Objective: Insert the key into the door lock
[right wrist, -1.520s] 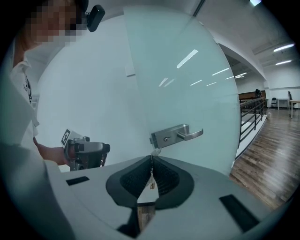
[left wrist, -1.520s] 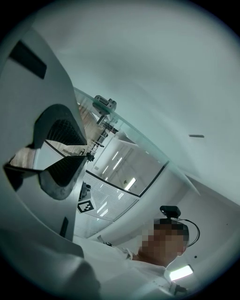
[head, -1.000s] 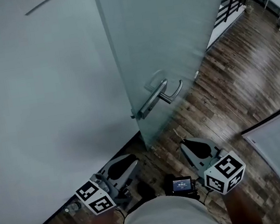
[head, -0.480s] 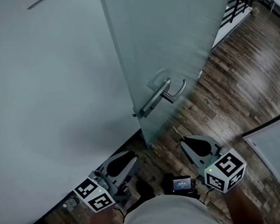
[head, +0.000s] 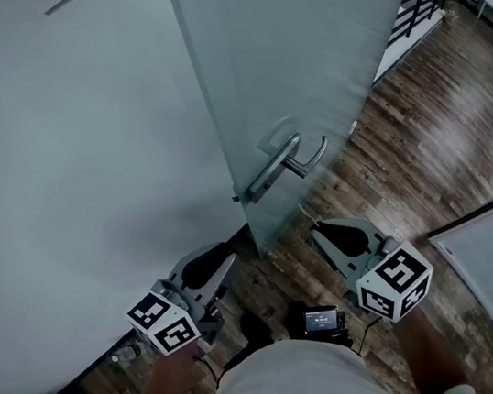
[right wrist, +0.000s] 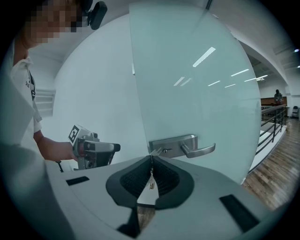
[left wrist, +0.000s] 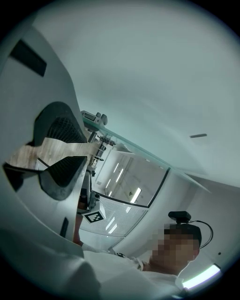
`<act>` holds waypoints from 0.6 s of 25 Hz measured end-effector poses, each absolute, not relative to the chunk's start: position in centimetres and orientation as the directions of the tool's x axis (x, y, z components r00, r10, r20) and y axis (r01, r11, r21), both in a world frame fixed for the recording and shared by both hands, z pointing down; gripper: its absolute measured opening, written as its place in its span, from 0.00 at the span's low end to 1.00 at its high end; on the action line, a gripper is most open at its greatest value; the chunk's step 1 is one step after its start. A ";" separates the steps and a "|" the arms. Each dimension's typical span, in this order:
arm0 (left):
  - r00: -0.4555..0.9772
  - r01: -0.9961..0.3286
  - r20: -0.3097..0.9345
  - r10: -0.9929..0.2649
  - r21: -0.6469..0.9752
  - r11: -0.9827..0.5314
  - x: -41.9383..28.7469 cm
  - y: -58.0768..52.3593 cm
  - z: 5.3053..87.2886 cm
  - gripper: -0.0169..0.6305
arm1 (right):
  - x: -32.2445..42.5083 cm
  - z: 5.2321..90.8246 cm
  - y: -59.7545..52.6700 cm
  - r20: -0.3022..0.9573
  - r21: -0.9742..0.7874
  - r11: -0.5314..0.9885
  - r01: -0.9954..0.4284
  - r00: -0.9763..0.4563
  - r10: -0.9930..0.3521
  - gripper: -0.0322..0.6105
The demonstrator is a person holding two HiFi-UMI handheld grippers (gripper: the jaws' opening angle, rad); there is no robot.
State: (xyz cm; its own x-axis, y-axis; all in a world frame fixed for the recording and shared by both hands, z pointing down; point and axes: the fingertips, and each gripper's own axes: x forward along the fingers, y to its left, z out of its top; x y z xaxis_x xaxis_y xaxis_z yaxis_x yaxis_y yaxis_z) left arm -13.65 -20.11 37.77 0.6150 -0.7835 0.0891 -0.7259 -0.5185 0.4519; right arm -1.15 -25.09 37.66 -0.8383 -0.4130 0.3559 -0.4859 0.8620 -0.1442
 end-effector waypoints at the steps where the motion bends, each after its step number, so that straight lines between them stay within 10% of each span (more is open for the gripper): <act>1: 0.611 -0.732 0.093 -0.786 0.445 -0.516 -13.8 -20.4 37.9 0.16 | -1.3 37.7 -25.3 0.355 -0.145 0.865 -0.481 -0.841 -0.408 0.08; 15: 0.601 -0.758 0.131 -0.789 0.407 -0.510 -14.5 -24.2 39.4 0.16 | -3.6 40.4 -28.0 0.390 -0.159 0.884 -0.439 -0.851 -0.352 0.08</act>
State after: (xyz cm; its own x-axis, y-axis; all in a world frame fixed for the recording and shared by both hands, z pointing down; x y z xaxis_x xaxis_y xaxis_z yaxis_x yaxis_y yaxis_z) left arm -14.47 -24.20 39.36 0.6008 -0.7885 0.1313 -0.7579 -0.5096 0.4073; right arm -3.61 -28.03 40.43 -0.8509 -0.3520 0.3899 -0.4388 0.8844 -0.1591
